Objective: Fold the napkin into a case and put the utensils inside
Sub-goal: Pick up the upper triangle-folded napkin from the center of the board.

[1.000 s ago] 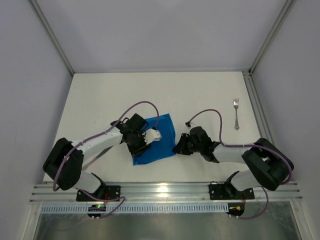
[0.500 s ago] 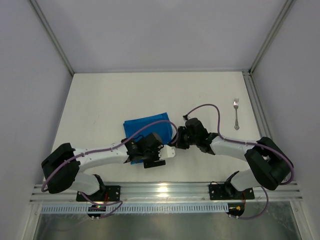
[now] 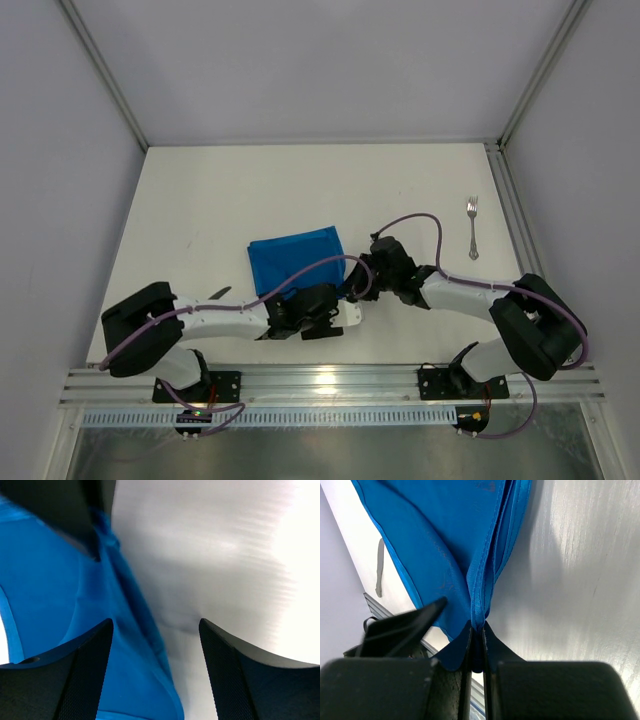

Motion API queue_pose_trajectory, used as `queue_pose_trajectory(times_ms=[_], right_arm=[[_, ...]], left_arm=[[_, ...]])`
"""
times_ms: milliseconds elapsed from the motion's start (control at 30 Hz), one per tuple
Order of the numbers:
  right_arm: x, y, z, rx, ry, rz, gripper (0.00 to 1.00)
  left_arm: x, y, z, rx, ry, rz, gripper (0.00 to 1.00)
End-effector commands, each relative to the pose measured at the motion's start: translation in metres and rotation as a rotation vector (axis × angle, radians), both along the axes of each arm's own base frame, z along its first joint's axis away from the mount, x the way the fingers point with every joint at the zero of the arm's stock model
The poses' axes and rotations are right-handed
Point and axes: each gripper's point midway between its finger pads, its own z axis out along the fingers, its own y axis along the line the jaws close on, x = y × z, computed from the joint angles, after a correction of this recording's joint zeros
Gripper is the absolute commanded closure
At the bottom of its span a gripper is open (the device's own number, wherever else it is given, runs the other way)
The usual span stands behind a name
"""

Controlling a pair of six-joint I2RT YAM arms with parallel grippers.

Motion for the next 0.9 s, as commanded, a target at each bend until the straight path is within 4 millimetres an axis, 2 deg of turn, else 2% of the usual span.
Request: queue_pose_trajectory(times_ms=[0, 67, 200, 233, 433, 500, 600, 733, 867], right_arm=[[0.009, 0.008, 0.025, 0.078, -0.026, -0.039, 0.96], [0.008, 0.009, 0.026, 0.093, -0.020, -0.052, 0.96], [0.010, 0.006, 0.025, 0.094, -0.017, -0.073, 0.96], [0.009, 0.006, 0.026, 0.097, -0.016, -0.074, 0.96], [0.011, 0.005, 0.036, 0.140, -0.020, -0.103, 0.96], [0.012, 0.005, 0.040, 0.149, -0.026, -0.107, 0.96], [0.013, 0.006, 0.046, 0.162, -0.032, -0.106, 0.96], [0.013, 0.004, 0.043, 0.142, -0.029, -0.104, 0.96], [0.012, -0.001, 0.038, 0.131, -0.023, -0.108, 0.96]], left_arm=[[-0.011, -0.022, 0.003, -0.076, 0.003, -0.021, 0.27], [-0.012, -0.022, 0.005, -0.102, 0.011, -0.013, 0.27], [0.010, -0.017, 0.015, -0.122, -0.107, 0.081, 0.28], [0.013, -0.016, 0.011, -0.108, -0.114, 0.092, 0.28], [0.020, -0.015, 0.004, -0.036, -0.141, 0.123, 0.38], [0.023, -0.011, 0.004, -0.019, -0.157, 0.138, 0.45], [0.024, 0.007, -0.004, 0.044, -0.193, 0.150, 0.49], [0.023, 0.043, -0.014, 0.134, -0.239, 0.169, 0.53], [0.017, 0.073, -0.007, 0.177, -0.260, 0.170, 0.56]])
